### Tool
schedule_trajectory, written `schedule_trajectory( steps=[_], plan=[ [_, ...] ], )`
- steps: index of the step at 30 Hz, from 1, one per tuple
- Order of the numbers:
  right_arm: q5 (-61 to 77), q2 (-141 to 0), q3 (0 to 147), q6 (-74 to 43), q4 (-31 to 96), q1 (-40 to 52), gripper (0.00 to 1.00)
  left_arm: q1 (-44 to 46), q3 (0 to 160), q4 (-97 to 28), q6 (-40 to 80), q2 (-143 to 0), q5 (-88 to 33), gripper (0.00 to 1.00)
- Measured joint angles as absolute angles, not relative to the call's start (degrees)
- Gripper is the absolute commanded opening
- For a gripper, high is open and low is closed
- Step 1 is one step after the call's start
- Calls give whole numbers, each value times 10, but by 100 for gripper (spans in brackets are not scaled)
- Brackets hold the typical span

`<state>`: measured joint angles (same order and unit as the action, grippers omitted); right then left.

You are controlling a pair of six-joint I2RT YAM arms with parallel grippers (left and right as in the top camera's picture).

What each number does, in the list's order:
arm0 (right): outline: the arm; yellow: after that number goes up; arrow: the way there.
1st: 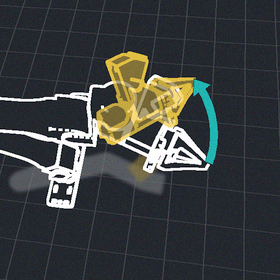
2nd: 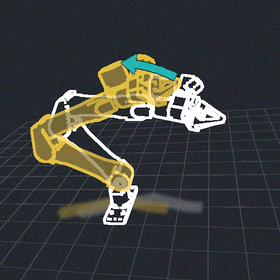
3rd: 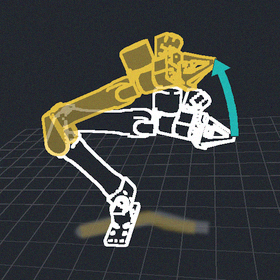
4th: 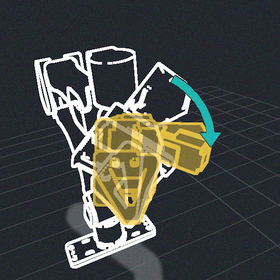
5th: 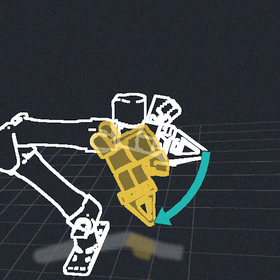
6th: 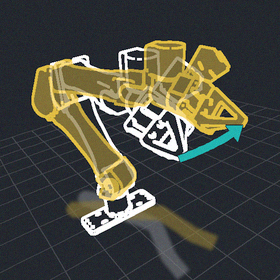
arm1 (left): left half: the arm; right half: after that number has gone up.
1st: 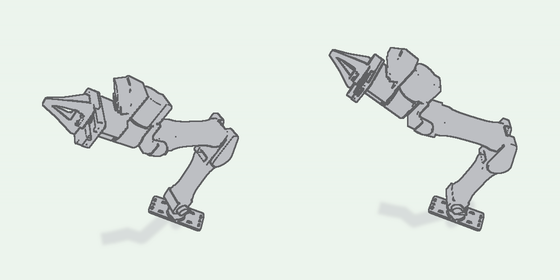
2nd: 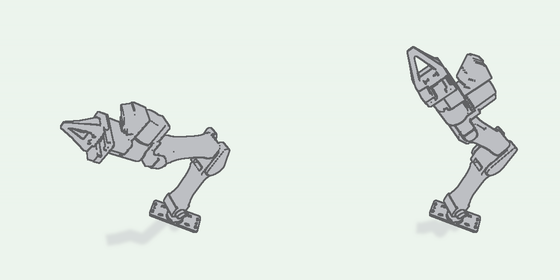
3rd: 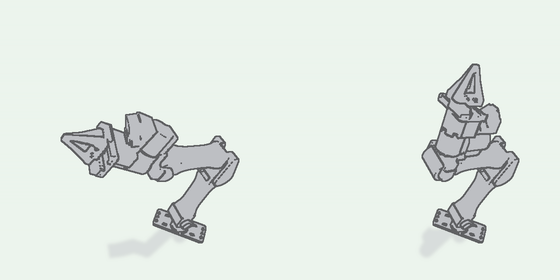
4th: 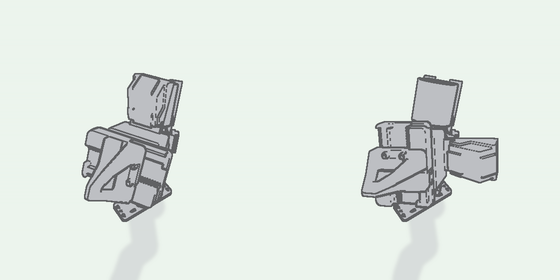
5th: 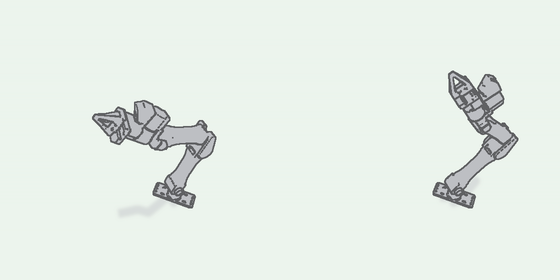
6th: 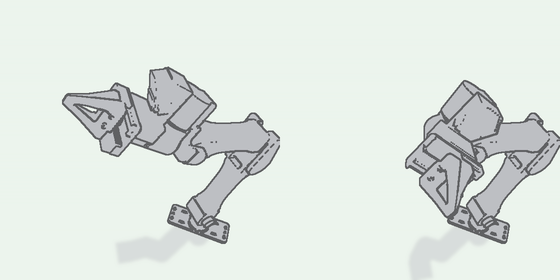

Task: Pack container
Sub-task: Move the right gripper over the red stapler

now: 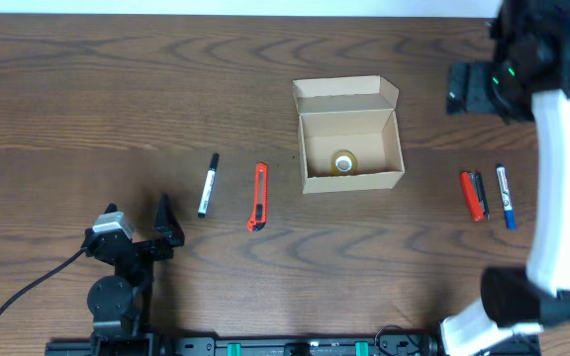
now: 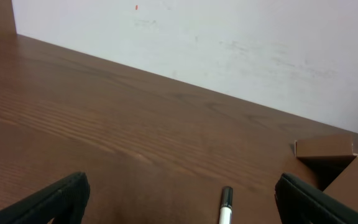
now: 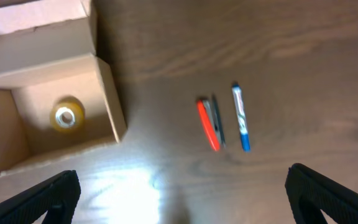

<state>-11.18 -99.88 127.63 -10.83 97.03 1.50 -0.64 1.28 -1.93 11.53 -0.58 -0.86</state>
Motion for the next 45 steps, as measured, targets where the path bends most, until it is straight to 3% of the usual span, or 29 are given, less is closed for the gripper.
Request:
schedule_trajectory(
  steps=[7, 12, 18, 25, 27, 29, 33, 45],
  plan=[
    [-125, -859, 1089, -118, 938, -3, 99, -6, 13, -20, 115, -6, -9, 95],
    [-128, -805, 870, -126, 821, -7, 99, -6, 13, -21, 115, -6, -9, 95],
    [-114, -777, 705, -123, 672, -42, 99, -6, 13, -20, 115, -6, -8, 95],
    [-65, -808, 668, -98, 616, -136, 99, -6, 13, -20, 115, -6, -8, 95],
    [-59, -819, 668, -89, 613, -162, 92, -6, 13, -20, 115, -6, -8, 95],
    [-58, -823, 668, -82, 612, -175, 92, -6, 13, -20, 115, -6, -9, 95],
    [-57, -824, 668, -71, 611, -181, 99, -6, 13, -20, 115, -6, -8, 95],
    [-45, -848, 666, 8, 512, -181, 99, -6, 13, -20, 115, -6, -9, 95]
  ],
)
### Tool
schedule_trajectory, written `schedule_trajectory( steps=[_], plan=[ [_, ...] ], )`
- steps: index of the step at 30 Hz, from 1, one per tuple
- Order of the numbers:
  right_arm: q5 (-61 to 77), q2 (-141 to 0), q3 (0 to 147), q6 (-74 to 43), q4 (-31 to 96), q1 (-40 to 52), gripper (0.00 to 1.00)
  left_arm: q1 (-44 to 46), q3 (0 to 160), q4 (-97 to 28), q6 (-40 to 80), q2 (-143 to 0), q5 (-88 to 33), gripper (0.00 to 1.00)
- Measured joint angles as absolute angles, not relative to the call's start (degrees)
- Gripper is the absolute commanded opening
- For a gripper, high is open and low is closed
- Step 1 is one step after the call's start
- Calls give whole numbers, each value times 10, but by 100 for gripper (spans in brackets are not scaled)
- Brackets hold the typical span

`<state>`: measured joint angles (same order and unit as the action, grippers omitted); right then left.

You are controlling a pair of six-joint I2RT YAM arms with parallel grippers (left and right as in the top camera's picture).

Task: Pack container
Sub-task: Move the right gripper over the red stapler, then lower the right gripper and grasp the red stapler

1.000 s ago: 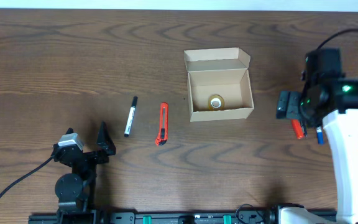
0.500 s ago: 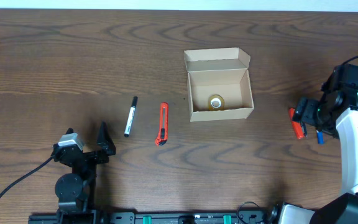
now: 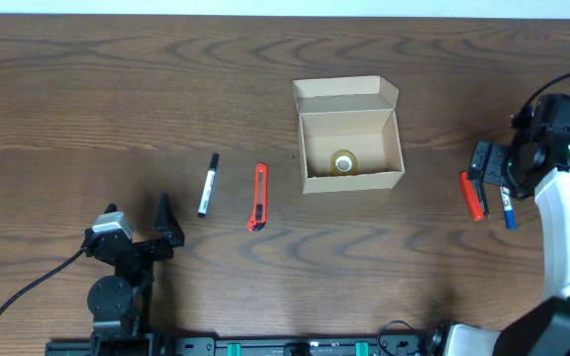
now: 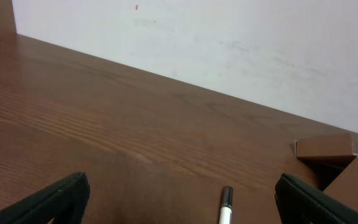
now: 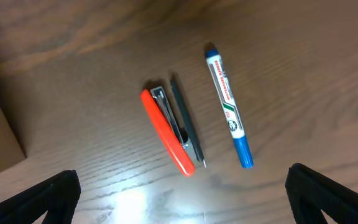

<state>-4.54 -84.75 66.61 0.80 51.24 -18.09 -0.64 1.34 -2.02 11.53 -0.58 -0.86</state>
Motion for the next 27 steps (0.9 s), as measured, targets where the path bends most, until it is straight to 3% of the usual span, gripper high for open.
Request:
schedule_trajectory(
  steps=[10, 27],
  plan=[
    [-29, -976, 666, 51, 497, -181, 99, -6, 13, -20, 115, -6, -9, 95],
    [20, -1007, 665, 118, 479, -181, 99, -6, 13, -20, 115, -6, -9, 95]
  ],
)
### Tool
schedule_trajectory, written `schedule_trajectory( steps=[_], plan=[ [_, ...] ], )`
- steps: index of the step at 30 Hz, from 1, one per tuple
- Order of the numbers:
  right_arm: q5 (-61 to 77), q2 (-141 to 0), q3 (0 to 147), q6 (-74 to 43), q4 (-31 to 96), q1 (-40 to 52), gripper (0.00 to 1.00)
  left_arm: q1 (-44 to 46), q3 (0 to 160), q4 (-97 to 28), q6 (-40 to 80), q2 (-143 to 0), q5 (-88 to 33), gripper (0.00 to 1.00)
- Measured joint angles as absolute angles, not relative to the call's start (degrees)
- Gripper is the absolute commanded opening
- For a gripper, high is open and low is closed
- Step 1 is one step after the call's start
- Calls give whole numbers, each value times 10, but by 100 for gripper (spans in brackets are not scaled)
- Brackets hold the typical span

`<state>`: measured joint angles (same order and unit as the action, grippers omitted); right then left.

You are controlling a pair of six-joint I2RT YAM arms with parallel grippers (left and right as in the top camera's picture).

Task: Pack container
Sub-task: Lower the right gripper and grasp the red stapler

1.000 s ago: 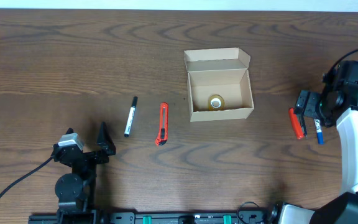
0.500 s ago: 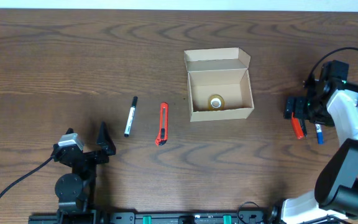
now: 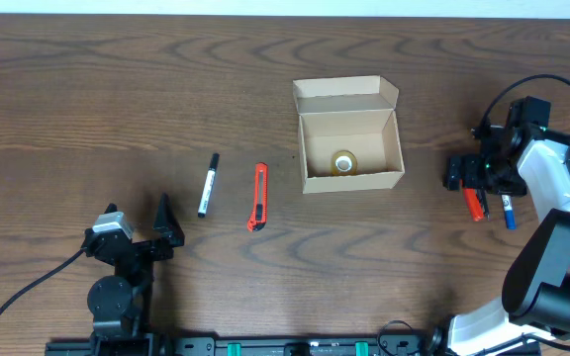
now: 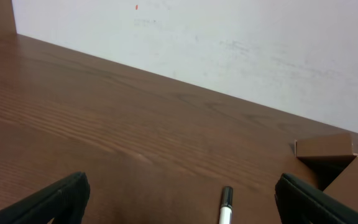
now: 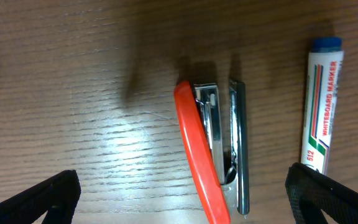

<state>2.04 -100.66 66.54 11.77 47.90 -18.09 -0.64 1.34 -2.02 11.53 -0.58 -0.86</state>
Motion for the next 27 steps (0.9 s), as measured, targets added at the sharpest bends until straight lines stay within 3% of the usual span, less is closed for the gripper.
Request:
schedule_trajectory(
  steps=[27],
  plan=[
    [81, -1035, 666, 172, 467, -251, 99, -6, 13, -20, 115, -6, -8, 95]
  ],
)
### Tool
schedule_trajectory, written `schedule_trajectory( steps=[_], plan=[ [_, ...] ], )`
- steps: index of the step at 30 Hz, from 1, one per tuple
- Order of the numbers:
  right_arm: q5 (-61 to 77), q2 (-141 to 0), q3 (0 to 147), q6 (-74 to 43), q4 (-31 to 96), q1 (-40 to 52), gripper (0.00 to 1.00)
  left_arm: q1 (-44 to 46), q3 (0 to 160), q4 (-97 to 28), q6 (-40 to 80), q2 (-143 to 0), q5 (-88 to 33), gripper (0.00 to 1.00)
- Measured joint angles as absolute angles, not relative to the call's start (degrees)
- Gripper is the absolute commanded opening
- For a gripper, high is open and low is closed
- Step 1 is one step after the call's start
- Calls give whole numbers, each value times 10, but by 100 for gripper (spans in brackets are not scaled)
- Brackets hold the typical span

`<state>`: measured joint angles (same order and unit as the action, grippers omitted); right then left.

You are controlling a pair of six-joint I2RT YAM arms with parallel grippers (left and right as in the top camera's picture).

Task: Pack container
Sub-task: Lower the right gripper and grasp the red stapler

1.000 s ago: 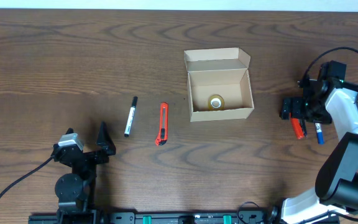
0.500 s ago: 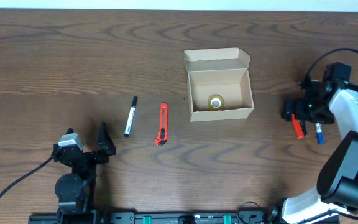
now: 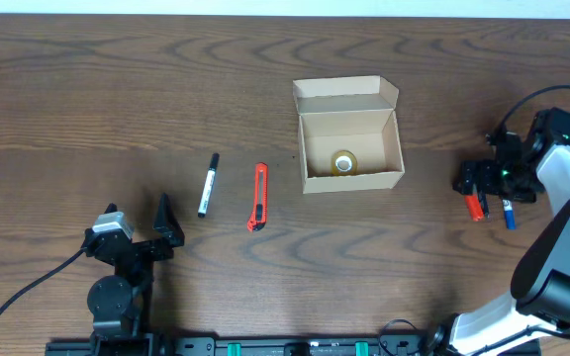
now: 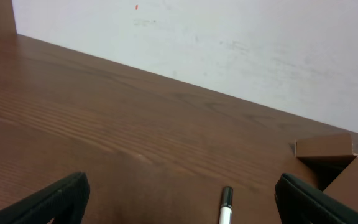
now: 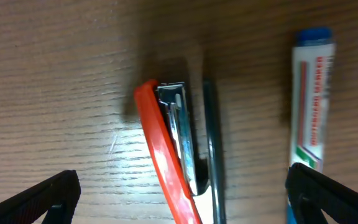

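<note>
An open cardboard box (image 3: 349,148) stands mid-table with a tape roll (image 3: 344,162) inside. To its right lie a red stapler (image 3: 474,206) (image 5: 173,155) and a blue marker (image 3: 506,213) (image 5: 309,118). My right gripper (image 3: 481,188) (image 5: 182,205) hovers low over the stapler, open, with one finger on each side of it and nothing held. Left of the box lie a red box cutter (image 3: 257,196) and a black-and-white marker (image 3: 207,185) (image 4: 225,211). My left gripper (image 3: 132,242) (image 4: 179,208) rests open at the front left.
The box's lid flap (image 3: 346,92) stands open at its far side. The right arm's cable (image 3: 522,104) loops above the stapler area. A white wall (image 4: 229,37) runs behind the table in the left wrist view.
The right gripper has come a little closer to the stapler, which now looks larger and sits further left in the wrist view. The left arm has not moved.
The right gripper was first high over the table's back right, with box, stapler and blue marker in view. Then it was above the stapler and marker, then close over the stapler, and now closer still. Nothing has been picked up. The left arm stayed put.
</note>
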<state>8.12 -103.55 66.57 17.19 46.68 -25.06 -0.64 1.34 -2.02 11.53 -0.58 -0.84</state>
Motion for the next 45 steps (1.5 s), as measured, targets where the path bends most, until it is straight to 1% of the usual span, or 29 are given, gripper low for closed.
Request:
schedule_trajectory(
  steps=[6, 36, 45],
  plan=[
    [86, -1060, 665, 172, 467, -251, 99, -6, 13, -20, 115, -6, -9, 95],
    [90, -1080, 665, 172, 464, -243, 99, -6, 13, -20, 115, -6, -9, 95],
    [43, -1086, 665, 163, 458, -217, 99, -6, 13, -20, 115, -6, -9, 95]
  ],
)
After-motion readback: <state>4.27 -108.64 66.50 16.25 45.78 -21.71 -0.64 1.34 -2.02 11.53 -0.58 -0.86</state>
